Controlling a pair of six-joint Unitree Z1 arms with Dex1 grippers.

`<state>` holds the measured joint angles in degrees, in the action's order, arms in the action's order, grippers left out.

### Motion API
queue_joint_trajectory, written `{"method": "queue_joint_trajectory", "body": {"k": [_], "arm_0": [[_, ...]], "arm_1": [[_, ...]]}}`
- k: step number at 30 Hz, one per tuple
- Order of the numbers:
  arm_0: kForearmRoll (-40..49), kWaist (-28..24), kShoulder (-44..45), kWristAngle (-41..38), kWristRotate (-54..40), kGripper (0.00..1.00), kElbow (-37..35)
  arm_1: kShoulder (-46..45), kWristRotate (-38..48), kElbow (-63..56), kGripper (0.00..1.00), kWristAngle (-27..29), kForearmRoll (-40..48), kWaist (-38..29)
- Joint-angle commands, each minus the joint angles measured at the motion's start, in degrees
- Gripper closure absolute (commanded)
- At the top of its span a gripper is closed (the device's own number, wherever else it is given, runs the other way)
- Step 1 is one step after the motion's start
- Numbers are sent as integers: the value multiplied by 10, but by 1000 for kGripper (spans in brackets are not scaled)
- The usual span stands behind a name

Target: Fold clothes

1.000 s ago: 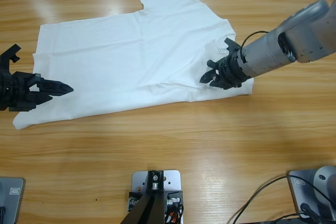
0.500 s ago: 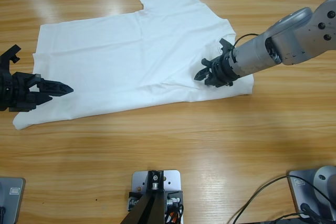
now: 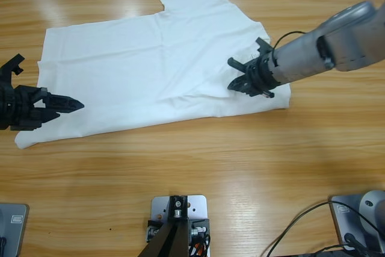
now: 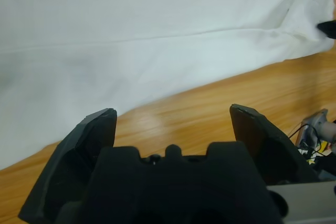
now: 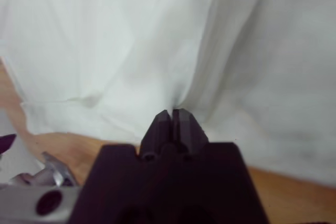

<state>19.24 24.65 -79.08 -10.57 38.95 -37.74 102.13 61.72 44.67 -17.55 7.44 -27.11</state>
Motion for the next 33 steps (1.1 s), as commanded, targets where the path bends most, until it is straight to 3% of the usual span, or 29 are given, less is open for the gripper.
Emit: {"method": "queue_joint_trajectory", "body": {"k": [1,8,11,12,13,14,15,16,22,25,27,29,33], "arm_0": [[-2,6,-11,-9,8,174,21],[-2,8,-9,-9,8,174,24],[-2,8,-12,-9,7,174,24],[-2,8,-12,-9,7,174,24],[-2,8,-12,-9,7,174,24],[-2,8,-12,-9,7,174,24],[-2,8,-12,-9,7,174,24],[-2,8,-12,-9,7,174,25],[-10,10,-26,-11,7,174,27],[-10,11,-25,-11,7,174,29],[-10,12,-24,-11,7,174,32],[-10,14,-22,-11,7,174,33],[-10,18,-20,-12,7,174,28]], "arm_1": [[-55,88,-10,1000,3,-48,-85],[12,114,9,1000,13,-21,-110],[61,114,8,994,-2,53,-110],[75,112,10,702,-11,75,-110],[79,107,15,343,-12,74,-110],[74,98,21,150,-8,59,-110],[56,78,30,41,8,22,-109],[35,58,43,9,30,-15,-109],[-80,-90,163,1,102,-238,-105],[-120,-191,163,107,107,-283,-71],[-121,-268,143,237,64,-285,-22],[-105,-326,127,281,11,-283,40],[-50,-392,119,313,-27,-274,121]]}}
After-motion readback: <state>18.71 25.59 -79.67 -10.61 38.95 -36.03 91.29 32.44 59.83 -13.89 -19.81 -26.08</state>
